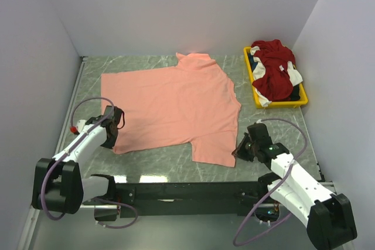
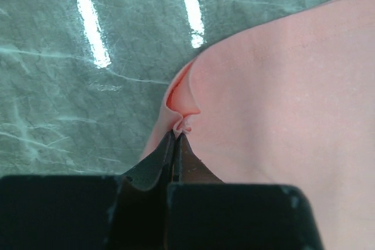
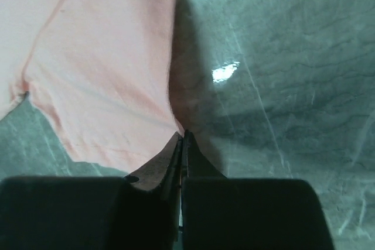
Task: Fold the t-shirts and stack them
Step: Fold the tshirt
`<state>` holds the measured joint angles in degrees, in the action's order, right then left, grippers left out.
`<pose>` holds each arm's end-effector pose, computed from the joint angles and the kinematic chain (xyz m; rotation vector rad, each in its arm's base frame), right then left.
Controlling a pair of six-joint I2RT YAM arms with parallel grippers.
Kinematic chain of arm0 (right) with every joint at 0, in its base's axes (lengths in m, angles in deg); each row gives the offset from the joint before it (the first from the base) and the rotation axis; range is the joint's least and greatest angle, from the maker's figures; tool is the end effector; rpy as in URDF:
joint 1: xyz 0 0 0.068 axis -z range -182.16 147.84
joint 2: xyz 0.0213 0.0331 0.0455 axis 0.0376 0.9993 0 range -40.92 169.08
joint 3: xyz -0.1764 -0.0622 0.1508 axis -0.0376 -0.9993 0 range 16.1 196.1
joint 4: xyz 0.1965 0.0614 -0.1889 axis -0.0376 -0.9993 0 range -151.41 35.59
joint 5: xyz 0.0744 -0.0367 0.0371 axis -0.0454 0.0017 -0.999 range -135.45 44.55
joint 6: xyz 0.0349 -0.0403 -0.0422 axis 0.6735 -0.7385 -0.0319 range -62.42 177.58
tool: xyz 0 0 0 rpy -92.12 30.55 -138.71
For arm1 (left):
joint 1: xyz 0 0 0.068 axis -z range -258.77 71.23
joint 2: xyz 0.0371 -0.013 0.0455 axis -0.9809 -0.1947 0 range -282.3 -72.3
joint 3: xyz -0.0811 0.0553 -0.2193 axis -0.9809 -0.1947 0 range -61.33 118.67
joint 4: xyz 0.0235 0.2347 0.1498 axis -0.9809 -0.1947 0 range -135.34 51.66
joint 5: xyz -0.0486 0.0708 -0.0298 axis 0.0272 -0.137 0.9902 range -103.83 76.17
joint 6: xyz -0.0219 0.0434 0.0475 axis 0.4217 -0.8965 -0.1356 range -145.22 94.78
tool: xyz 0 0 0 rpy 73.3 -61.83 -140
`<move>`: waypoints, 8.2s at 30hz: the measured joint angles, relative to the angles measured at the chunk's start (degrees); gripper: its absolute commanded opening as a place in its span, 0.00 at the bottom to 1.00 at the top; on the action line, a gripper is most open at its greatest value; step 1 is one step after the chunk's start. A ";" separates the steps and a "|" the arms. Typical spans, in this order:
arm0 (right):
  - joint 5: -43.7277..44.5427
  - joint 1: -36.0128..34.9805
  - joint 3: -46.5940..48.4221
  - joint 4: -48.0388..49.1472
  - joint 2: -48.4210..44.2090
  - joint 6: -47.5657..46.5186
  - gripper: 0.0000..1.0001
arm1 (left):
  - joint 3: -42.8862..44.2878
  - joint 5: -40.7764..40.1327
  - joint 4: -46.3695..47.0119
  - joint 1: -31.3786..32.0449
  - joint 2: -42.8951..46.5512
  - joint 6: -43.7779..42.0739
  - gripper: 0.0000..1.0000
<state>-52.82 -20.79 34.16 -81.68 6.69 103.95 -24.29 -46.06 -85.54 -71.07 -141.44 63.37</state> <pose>0.1819 0.0686 0.0982 0.5888 2.5976 0.5710 0.2179 -0.0001 0.1210 -1.7293 1.9208 0.3178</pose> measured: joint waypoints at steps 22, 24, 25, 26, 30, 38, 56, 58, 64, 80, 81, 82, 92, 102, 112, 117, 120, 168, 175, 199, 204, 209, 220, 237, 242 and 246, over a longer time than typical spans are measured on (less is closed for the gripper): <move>1.86 0.48 30.27 -1.31 22.99 -5.73 0.00 | 5.20 3.21 4.61 -7.76 -1.29 -10.01 0.01; 1.70 0.85 33.70 -0.94 26.86 -6.01 0.00 | 7.26 4.04 5.35 -8.55 -3.69 -10.86 0.01; 1.60 1.09 35.41 -0.92 28.68 -6.05 0.00 | 8.20 4.28 5.84 -8.90 -4.83 -11.23 0.01; 1.49 1.29 36.79 -1.03 30.05 -6.21 0.00 | 9.27 4.57 6.16 -9.20 -6.14 -11.52 0.01; 0.61 2.10 44.02 -1.09 36.44 -6.62 0.00 | 12.63 5.84 7.67 -10.49 -10.54 -12.63 0.01; -1.66 4.28 55.58 -1.46 46.25 -6.88 0.00 | 16.06 8.92 9.75 -13.77 -17.05 -14.14 0.01; -6.73 9.11 64.59 -1.49 56.63 -6.84 0.00 | 23.43 13.18 12.50 -17.53 -24.22 -16.02 0.01; -7.15 9.62 64.59 -1.49 56.83 -6.84 0.00 | 23.54 13.46 12.59 -17.73 -24.22 -16.06 0.01; -7.61 10.43 64.89 -1.46 56.87 -6.84 0.00 | 23.54 14.38 12.96 -18.84 -24.20 -16.70 0.01; -9.03 11.47 70.53 -1.90 60.52 -6.82 0.00 | 26.27 15.96 13.64 -20.00 -24.98 -18.53 0.01; -9.14 11.52 71.56 -1.95 61.26 -6.82 0.00 | 26.29 15.96 13.64 -20.02 -25.22 -18.53 0.01; -9.27 11.54 72.41 -1.99 61.83 -6.86 0.00 | 26.29 15.96 13.64 -20.02 -25.44 -18.53 0.01; -10.54 11.54 76.70 -2.47 67.34 -7.30 0.14 | 26.32 16.44 14.16 -20.33 -27.15 -19.04 0.23; -9.53 11.19 80.78 -4.55 69.92 -11.47 0.45 | 24.26 16.92 16.06 -21.27 -22.36 -21.70 0.68; -5.51 3.06 63.34 1.22 63.39 -11.91 0.42 | 14.16 19.23 20.15 -19.98 -11.54 -22.05 0.68; -5.31 -0.70 59.28 3.61 63.49 -11.28 0.39 | 10.99 19.93 21.27 -17.40 -11.58 -22.73 0.68; -4.46 -0.94 58.80 5.16 63.52 -10.75 0.38 | 9.81 20.39 21.73 -16.76 -11.58 -23.02 0.68; -1.03 -1.99 75.58 5.57 72.54 -8.63 0.02 | 7.48 20.41 22.43 -16.76 -9.31 -25.16 0.67; -0.83 -3.37 89.66 0.83 81.35 -9.68 0.04 | 7.50 20.59 22.32 -16.76 -9.31 -26.03 0.68; -1.33 -3.87 73.07 1.64 70.51 -12.68 0.43 | 7.50 21.33 20.35 -16.76 -8.59 -25.94 0.66; -1.42 0.17 54.29 6.95 53.27 -10.75 0.43 | 6.88 18.99 17.38 -16.76 -4.66 -24.28 0.66; -1.18 2.12 41.72 11.72 42.45 -9.55 0.43 | 5.55 16.41 15.72 -16.76 -1.68 -22.77 0.65; -3.02 7.06 27.85 17.94 39.17 -8.85 0.52 | 1.18 15.72 18.01 -18.27 -3.39 -21.27 0.61; -0.35 11.21 26.18 24.35 41.70 -6.82 0.56 | 2.38 17.70 27.30 -19.80 -13.18 -21.46 0.15; 0.72 11.78 27.21 24.85 45.27 -6.56 0.52 | 4.13 17.77 26.95 -19.80 -14.88 -21.77 0.02; 2.14 11.78 30.53 24.92 48.39 -6.62 0.42 | 5.42 17.68 26.18 -19.80 -15.89 -22.10 0.01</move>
<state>-50.68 -9.01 64.70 -56.76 55.09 97.32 -18.87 -28.37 -59.36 -90.87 -157.33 41.28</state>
